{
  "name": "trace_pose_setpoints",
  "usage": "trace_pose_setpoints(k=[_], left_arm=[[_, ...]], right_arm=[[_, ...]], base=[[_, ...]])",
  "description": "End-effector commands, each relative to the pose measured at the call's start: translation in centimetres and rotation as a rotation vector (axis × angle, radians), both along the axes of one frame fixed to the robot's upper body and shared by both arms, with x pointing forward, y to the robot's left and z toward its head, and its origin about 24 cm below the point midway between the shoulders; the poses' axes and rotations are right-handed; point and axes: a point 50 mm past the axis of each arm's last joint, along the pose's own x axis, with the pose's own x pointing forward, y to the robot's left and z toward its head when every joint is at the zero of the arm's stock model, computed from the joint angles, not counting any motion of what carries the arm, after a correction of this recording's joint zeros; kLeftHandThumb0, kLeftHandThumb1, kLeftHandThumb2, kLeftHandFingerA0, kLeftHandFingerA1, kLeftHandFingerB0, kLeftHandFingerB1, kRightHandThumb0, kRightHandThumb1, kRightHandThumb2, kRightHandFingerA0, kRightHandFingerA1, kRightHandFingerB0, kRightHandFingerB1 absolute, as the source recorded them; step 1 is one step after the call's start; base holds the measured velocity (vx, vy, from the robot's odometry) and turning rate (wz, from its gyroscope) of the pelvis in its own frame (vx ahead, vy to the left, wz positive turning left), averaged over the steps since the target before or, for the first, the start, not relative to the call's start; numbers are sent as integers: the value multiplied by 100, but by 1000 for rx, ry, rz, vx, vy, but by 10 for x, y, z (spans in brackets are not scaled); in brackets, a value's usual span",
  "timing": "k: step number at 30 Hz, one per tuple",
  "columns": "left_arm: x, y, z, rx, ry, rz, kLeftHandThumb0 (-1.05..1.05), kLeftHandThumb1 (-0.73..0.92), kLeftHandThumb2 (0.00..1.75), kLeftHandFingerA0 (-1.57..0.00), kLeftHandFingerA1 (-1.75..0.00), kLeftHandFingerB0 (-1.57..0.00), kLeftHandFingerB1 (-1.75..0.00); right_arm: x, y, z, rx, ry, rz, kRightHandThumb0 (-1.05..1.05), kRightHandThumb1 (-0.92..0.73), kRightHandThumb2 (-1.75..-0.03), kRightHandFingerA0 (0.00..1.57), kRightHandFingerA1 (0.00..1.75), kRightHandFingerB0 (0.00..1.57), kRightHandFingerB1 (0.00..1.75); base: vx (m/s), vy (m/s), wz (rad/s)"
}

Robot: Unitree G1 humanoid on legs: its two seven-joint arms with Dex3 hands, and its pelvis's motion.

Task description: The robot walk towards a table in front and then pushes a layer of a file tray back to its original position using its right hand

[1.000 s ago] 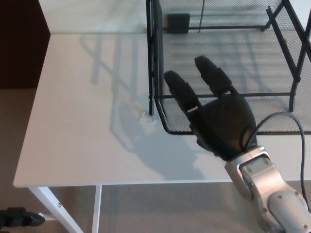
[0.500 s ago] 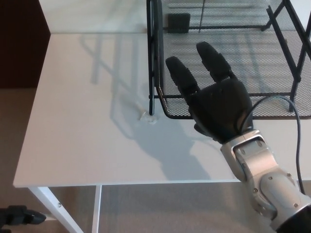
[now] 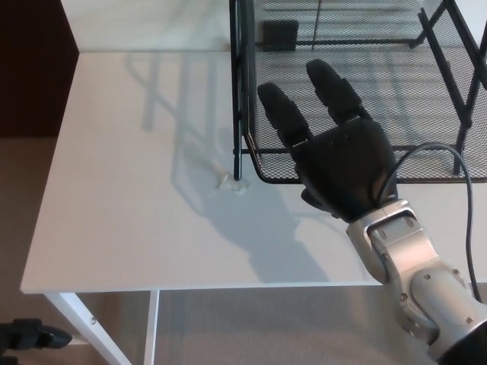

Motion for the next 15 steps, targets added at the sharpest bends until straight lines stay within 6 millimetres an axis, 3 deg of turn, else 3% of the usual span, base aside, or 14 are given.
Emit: trace_pose_setpoints(k=[1, 15], left_arm=[[-2, 8, 0, 15, 36, 38, -52, 48, 76, -64, -54, -43, -46], [-2, 8, 1, 23, 35, 25, -53, 48, 77, -64, -54, -43, -47]], right_arm=[[-13, -7, 0, 40, 27, 29, -80, -50, -82, 0, 0, 2, 4], [-50, -12, 6, 103, 32, 74, -85, -51, -88, 0, 0, 0, 1]], base=[[0, 0, 0], [0, 0, 0]])
